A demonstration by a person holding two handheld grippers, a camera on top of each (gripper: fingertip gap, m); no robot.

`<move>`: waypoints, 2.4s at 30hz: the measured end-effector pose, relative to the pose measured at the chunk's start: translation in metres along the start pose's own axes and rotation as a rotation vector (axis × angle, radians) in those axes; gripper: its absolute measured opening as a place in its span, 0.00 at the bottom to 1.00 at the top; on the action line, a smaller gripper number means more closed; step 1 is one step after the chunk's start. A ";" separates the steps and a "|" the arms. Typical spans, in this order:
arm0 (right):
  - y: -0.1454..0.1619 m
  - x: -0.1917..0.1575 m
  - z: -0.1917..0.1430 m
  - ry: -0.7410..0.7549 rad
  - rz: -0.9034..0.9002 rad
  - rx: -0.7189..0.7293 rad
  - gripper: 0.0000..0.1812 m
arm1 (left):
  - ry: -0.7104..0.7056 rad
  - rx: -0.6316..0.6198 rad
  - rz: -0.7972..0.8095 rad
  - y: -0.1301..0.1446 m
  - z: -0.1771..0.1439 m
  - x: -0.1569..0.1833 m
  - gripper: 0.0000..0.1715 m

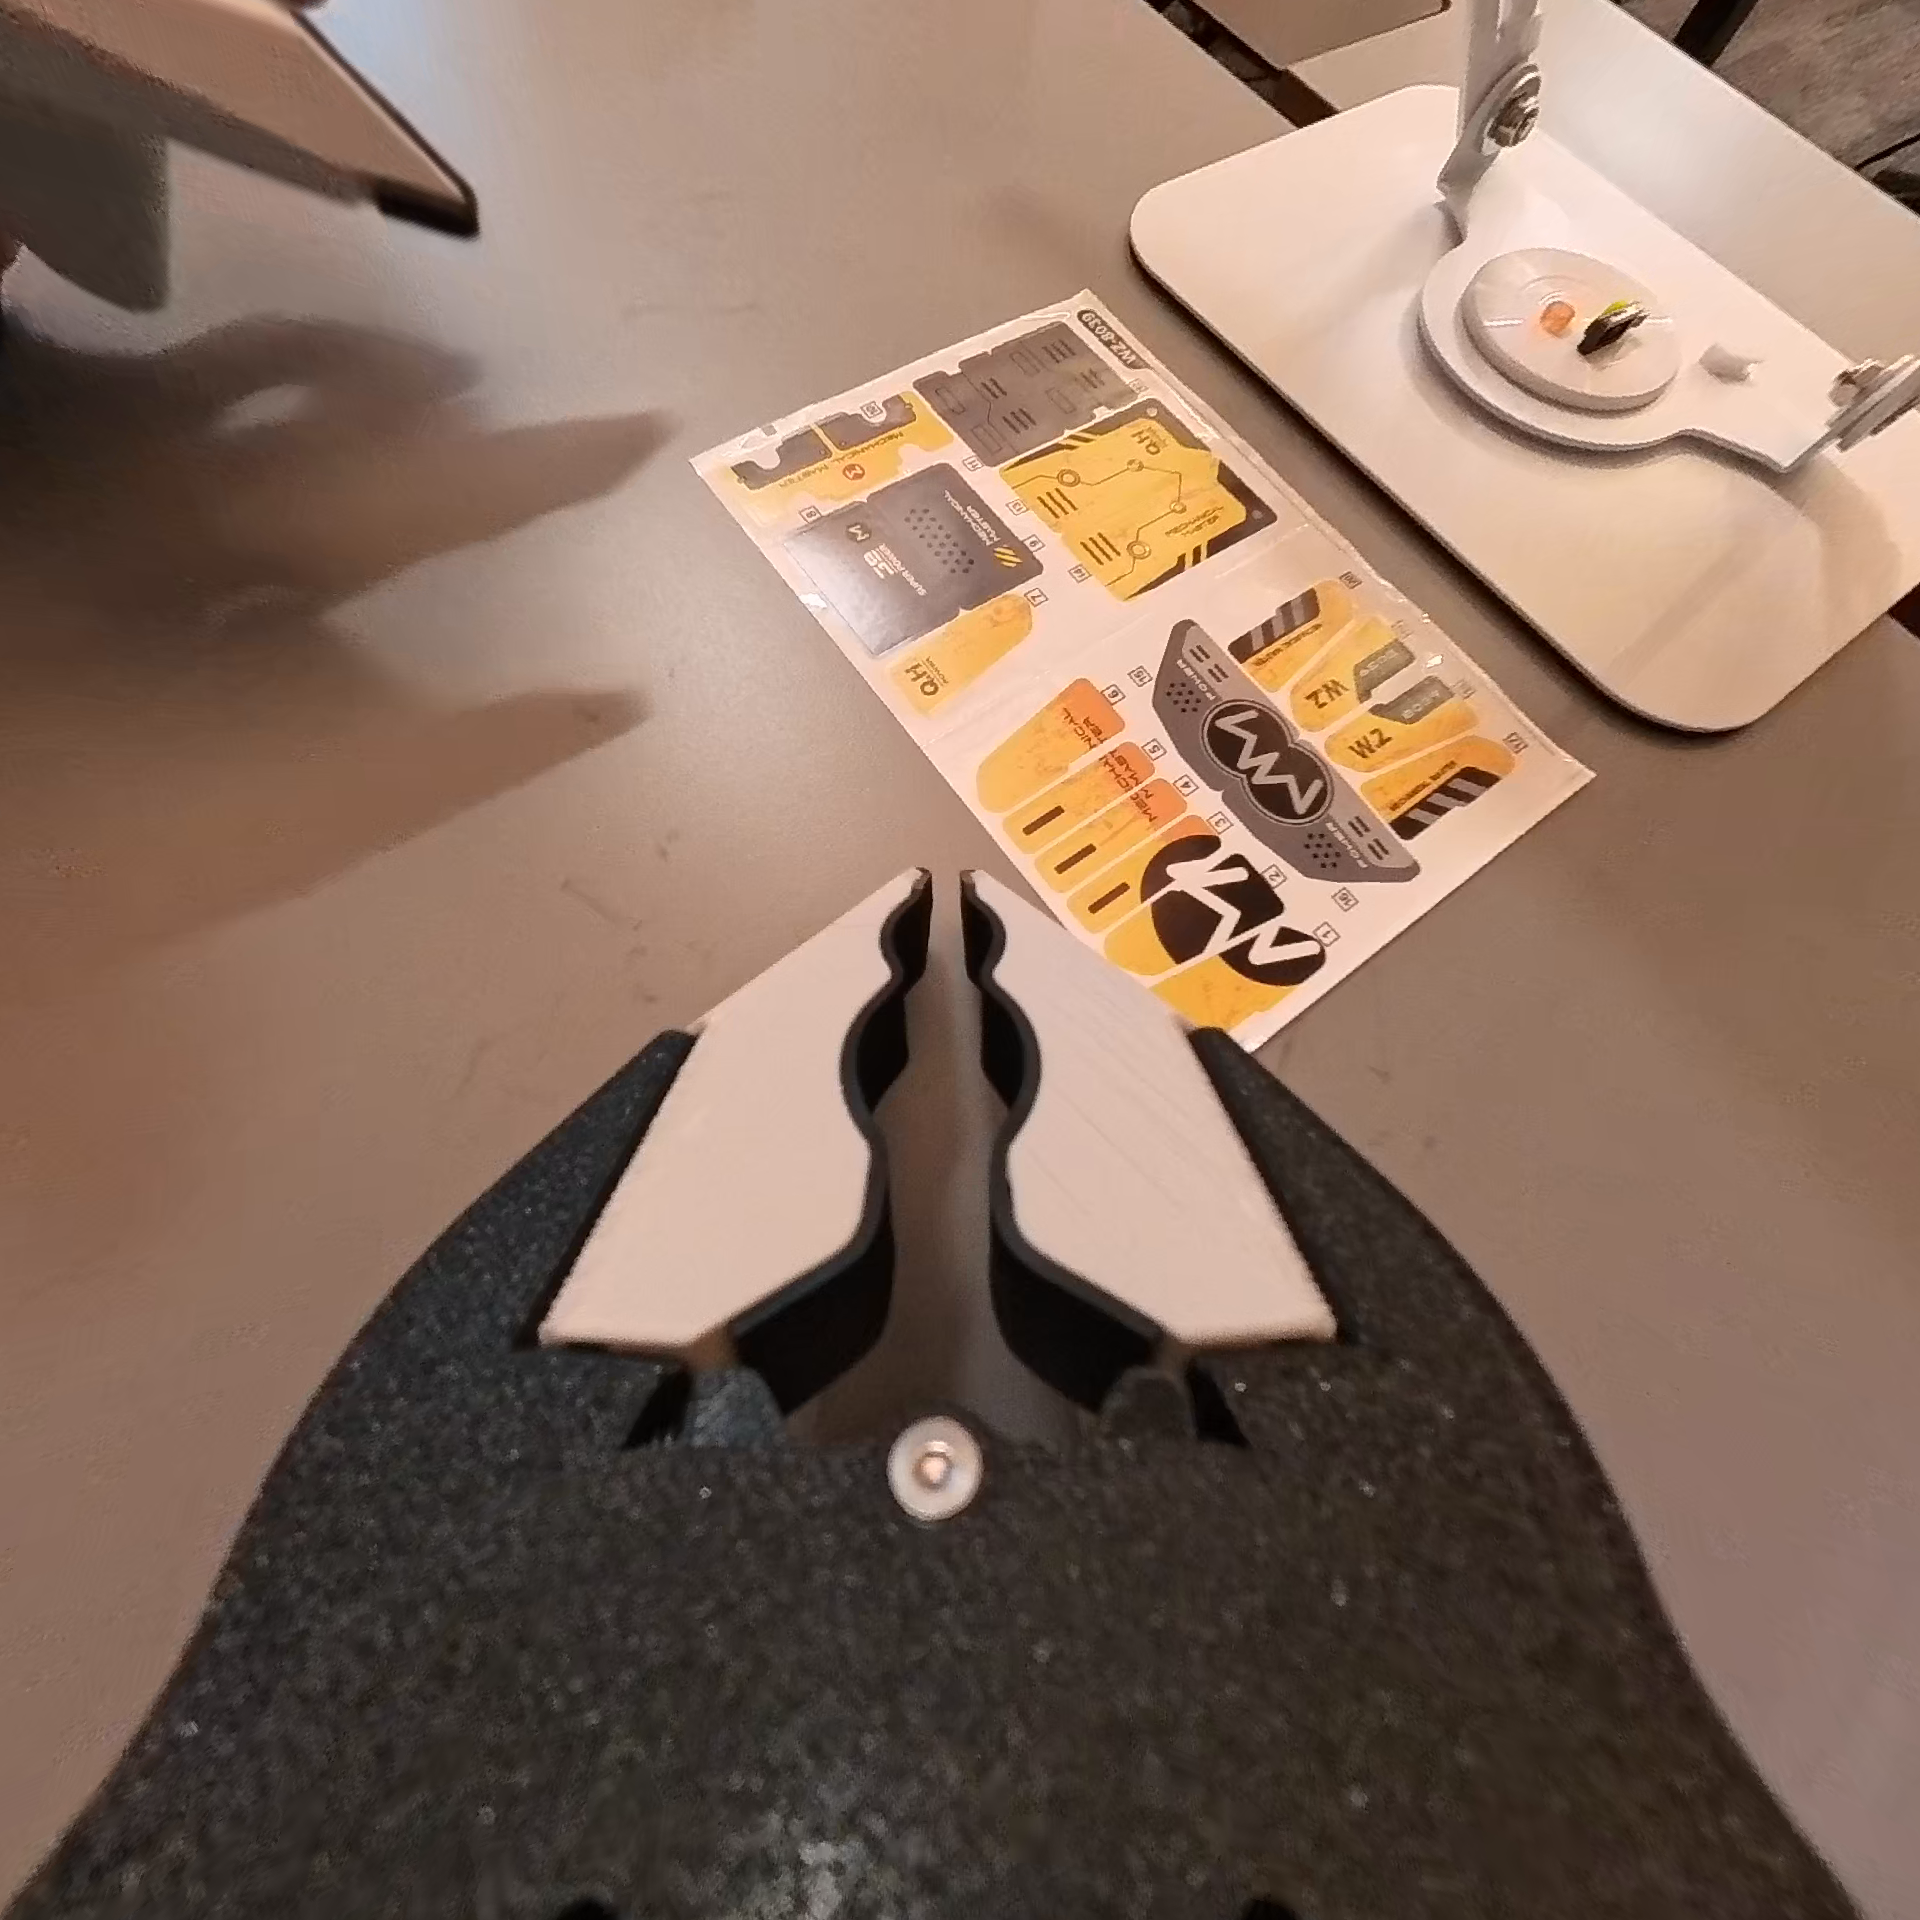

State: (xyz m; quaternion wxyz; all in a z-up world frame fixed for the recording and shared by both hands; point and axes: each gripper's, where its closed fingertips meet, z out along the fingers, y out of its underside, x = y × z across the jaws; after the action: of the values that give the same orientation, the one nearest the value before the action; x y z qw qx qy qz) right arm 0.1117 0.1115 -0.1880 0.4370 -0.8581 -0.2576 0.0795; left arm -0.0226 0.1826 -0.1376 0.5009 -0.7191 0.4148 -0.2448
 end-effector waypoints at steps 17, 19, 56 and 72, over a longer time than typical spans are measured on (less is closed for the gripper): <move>0.000 -0.001 0.000 -0.006 0.001 -0.004 0.03 | -0.653 0.133 -0.364 0.005 -0.297 -0.150 0.46; 0.001 0.000 0.000 -0.004 0.003 -0.005 0.03 | -0.835 0.036 -0.377 0.043 -0.348 -0.183 0.46; 0.009 0.010 0.006 0.115 -0.047 -0.070 0.03 | -1.117 0.170 -0.233 0.050 -0.426 -0.209 0.12; 0.008 0.002 0.005 0.087 -0.085 -0.064 0.03 | -0.497 -0.251 -0.411 0.005 -0.241 -0.274 0.15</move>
State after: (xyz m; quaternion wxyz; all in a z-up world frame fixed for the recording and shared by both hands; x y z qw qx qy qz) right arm 0.1145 0.1124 -0.1972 0.4233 -0.8624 -0.2770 0.0150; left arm -0.3565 0.2877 -0.0339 0.4343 -0.8813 0.1537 -0.1051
